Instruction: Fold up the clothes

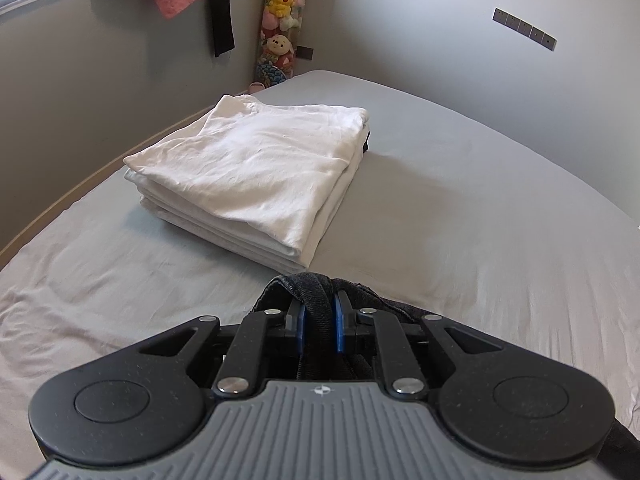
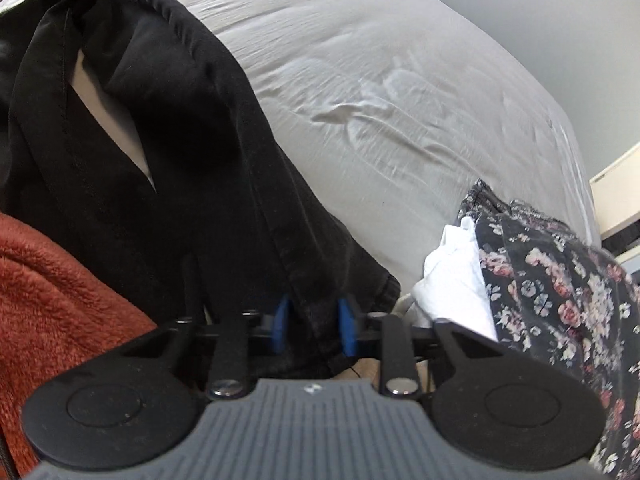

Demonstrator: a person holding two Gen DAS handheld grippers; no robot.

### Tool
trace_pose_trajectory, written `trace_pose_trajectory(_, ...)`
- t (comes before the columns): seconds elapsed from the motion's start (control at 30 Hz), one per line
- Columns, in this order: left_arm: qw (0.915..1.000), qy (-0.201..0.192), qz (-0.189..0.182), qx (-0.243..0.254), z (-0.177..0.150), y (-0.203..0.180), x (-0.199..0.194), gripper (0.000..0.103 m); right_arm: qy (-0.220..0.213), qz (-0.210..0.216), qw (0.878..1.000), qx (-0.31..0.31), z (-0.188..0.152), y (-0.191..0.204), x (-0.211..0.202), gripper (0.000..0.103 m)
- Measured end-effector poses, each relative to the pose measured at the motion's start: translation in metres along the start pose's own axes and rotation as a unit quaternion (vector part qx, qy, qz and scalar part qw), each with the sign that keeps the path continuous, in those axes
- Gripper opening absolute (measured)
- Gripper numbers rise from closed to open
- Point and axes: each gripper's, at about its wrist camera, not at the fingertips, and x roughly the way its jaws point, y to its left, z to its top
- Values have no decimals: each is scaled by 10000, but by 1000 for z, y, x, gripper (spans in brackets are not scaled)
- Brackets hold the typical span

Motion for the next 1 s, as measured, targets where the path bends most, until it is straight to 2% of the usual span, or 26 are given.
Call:
trace_pose_trajectory(0.1,9999,-130,0,-58,0,2,-8,16,-114,-41,9997,196,8,-9,-6,15)
trace_pose_trajectory(0.33,9963,-740,64,-428,16,26,-46,16,-348,-178,9978,527,34,-33,-21,12)
trace_pose_trajectory(0.5,9960,-808,307,-220,31,34,-47,16,-35,-170,9985,510,78,-52,1,12)
trace_pose_trajectory(0.67,9964,-648,538,-7,35,20,-11,16,484,-337,9978,292,120,-56,57,12)
trace_pose_trajectory(1.0,9948,-555,732,438,60,-22,75,16,449,-1117,9913,540,200,-88,174,12)
